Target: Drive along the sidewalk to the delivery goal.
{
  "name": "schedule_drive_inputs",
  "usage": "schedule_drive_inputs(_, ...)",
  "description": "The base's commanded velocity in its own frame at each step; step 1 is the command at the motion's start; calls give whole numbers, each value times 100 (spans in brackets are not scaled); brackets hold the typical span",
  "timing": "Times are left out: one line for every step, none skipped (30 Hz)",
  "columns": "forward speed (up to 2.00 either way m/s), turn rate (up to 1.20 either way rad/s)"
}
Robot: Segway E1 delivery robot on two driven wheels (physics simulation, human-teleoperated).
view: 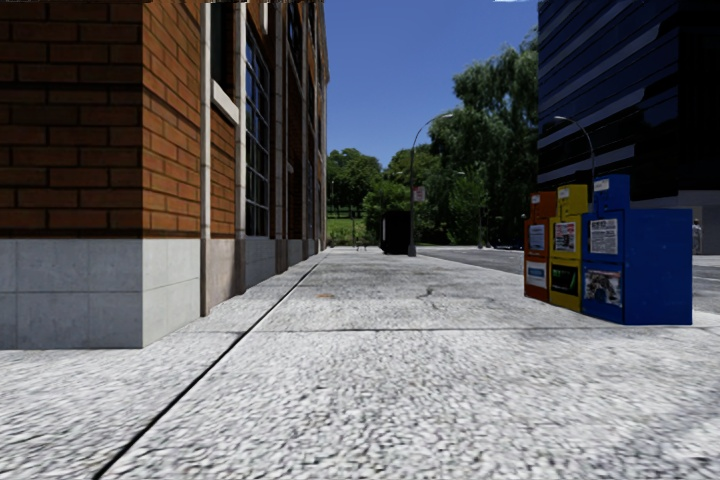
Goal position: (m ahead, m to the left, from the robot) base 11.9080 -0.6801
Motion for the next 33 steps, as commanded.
schedule_drive_inputs(200, -31)
schedule_drive_inputs(200, -31)
schedule_drive_inputs(200, -31)
schedule_drive_inputs(200, -32)
schedule_drive_inputs(200, -32)
schedule_drive_inputs(200, -32)
schedule_drive_inputs(200, -32)
schedule_drive_inputs(200, -32)
schedule_drive_inputs(200, -32)
schedule_drive_inputs(200, -32)
schedule_drive_inputs(200, -32)
schedule_drive_inputs(200, -32)
schedule_drive_inputs(200, -32)
schedule_drive_inputs(200, -32)
schedule_drive_inputs(200, -32)
schedule_drive_inputs(200, -32)
schedule_drive_inputs(200, 0)
schedule_drive_inputs(200, 0)
schedule_drive_inputs(200, 0)
schedule_drive_inputs(200, 0)
schedule_drive_inputs(200, 0)
schedule_drive_inputs(200, 0)
schedule_drive_inputs(200, 0)
schedule_drive_inputs(200, 0)
schedule_drive_inputs(200, 0)
schedule_drive_inputs(200, 0)
schedule_drive_inputs(200, 0)
schedule_drive_inputs(200, 0)
schedule_drive_inputs(200, 0)
schedule_drive_inputs(200, 0)
schedule_drive_inputs(200, 0)
schedule_drive_inputs(200, 0)
schedule_drive_inputs(200, 0)
